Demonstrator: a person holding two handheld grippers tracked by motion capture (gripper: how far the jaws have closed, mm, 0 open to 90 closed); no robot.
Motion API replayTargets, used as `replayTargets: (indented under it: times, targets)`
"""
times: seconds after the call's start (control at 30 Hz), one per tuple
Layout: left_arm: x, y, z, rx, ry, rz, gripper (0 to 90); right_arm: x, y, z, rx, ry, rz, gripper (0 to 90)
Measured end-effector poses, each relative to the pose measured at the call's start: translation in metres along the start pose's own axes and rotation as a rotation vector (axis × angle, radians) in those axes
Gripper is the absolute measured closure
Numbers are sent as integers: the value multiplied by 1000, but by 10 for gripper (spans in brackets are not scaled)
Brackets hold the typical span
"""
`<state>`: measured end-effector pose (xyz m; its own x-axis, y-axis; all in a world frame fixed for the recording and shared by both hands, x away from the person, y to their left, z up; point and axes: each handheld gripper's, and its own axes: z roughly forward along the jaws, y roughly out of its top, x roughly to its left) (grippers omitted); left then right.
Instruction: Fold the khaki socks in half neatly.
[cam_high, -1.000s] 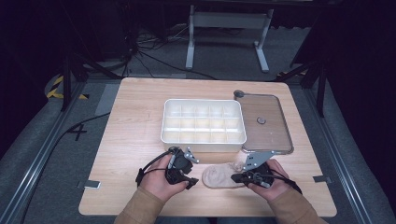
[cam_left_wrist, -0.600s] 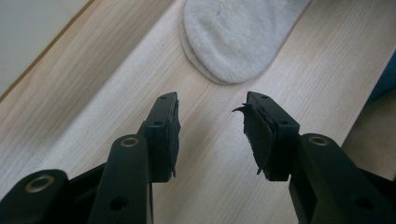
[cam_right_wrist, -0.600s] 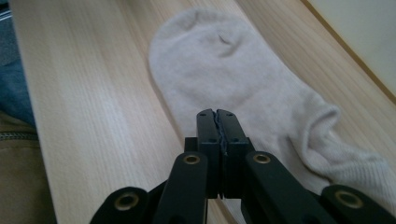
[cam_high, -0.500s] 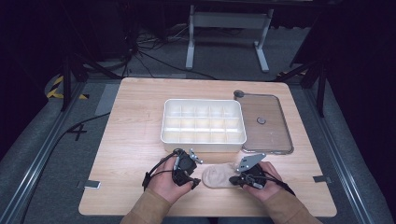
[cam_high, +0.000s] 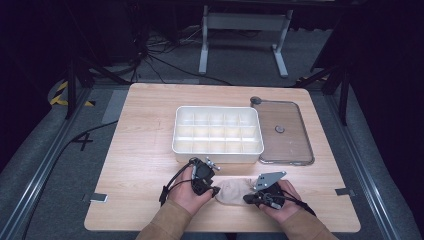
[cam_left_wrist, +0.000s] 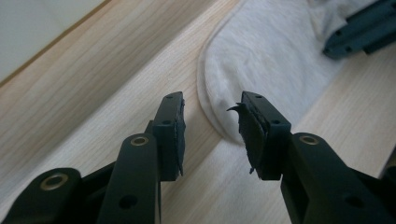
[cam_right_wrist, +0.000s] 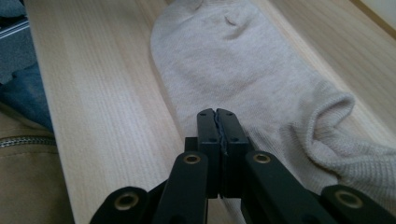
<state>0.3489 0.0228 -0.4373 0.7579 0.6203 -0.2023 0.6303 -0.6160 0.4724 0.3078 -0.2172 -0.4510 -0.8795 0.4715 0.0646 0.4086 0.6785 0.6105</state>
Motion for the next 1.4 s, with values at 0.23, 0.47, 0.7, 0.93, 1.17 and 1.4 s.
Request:
replayTargets:
  times: [0.23,0.47,0.7,0.93,1.17,1.4]
  targets:
    - [-7,2,10,30,16,45,606,2,-3,0,-17,-1,10,900]
    - [-16,2,12,36,19,102,731,4,-5,0,-30,-8,-1,900]
    - [-20,0,12,31,21,107,847,5,-3,-2,-40,-46,-20,900]
    - [-20,0,7,47,32,115,851,-9,4,-3,-124,-96,38,900]
    - [-17,-3,-6,30,3,110,850,-5,7,12,-87,-68,24,900]
    - [-18,-2,-16,13,-6,104,850,-1,9,14,-81,-79,5,900]
